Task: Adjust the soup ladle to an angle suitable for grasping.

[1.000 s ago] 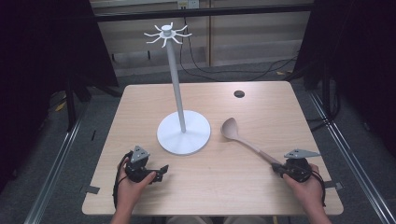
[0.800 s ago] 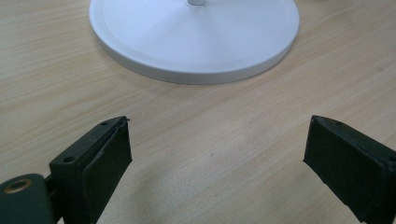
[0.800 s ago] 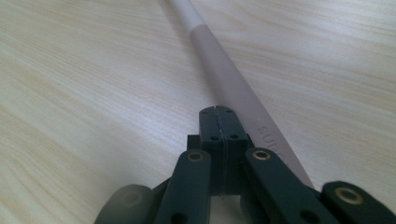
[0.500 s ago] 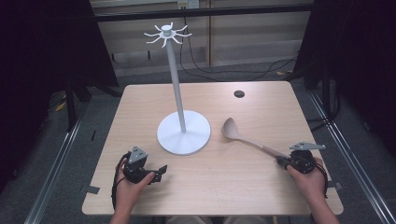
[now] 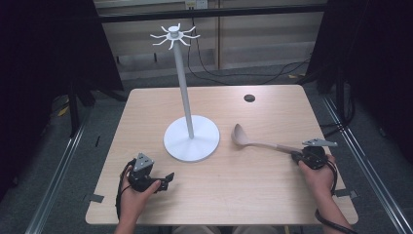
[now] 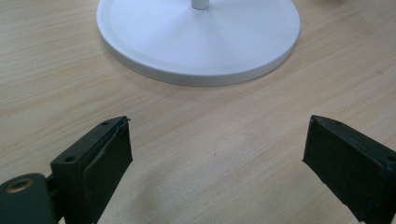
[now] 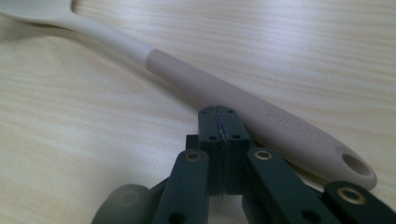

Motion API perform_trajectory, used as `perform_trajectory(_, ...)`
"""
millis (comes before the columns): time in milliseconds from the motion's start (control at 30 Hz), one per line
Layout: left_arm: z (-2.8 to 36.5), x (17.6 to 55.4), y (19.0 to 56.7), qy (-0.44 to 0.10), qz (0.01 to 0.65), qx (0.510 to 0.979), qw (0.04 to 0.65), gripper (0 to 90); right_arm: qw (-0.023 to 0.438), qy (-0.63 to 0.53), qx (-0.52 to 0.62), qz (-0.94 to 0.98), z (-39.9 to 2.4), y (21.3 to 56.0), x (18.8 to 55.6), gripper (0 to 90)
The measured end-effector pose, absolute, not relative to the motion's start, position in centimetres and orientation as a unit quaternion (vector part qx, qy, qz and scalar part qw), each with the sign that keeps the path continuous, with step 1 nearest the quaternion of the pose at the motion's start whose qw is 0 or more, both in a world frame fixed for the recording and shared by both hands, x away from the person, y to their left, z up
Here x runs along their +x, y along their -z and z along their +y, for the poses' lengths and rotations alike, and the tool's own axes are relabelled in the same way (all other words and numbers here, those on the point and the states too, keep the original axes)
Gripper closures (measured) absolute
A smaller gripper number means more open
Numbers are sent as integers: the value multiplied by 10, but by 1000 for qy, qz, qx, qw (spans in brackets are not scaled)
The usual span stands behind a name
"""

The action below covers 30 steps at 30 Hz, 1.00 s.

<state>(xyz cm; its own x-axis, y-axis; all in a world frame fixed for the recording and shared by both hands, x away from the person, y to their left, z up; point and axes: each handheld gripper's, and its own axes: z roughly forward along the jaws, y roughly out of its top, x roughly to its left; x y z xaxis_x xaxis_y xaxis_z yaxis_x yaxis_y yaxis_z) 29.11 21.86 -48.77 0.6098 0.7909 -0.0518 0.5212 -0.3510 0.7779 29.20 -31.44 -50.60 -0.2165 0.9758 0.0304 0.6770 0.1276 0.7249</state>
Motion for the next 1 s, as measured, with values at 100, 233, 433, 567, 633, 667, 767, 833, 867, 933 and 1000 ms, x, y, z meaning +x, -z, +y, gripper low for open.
perform_trajectory(100,219,293,488,-169,408,805,397,79,241,-312,583,711,-314,506,300,898)
perform_trajectory(233,219,293,488,-170,408,805,396,81,246,-308,587,707,-314,506,312,897)
perform_trajectory(433,218,295,489,-169,407,806,395,85,255,-300,591,704,-312,507,331,887)
perform_trajectory(567,218,296,489,-168,408,806,395,87,257,-300,591,703,-308,508,344,885)
perform_trajectory(633,218,296,489,-168,408,806,394,88,259,-298,593,702,-306,508,351,884)
perform_trajectory(667,218,296,489,-167,408,806,395,88,260,-297,590,704,-306,508,353,881)
perform_trajectory(767,218,296,489,-167,407,806,397,89,265,-292,587,706,-301,508,363,879)
perform_trajectory(833,219,297,489,-169,406,807,395,89,265,-296,588,705,-298,508,369,880)
perform_trajectory(867,219,297,488,-171,405,807,394,90,265,-296,587,705,-296,509,372,880)
perform_trajectory(933,220,297,488,-169,408,805,396,90,264,-296,585,708,-292,509,378,880)
perform_trajectory(1000,220,298,489,-170,411,804,395,90,264,-298,580,711,-287,509,383,883)
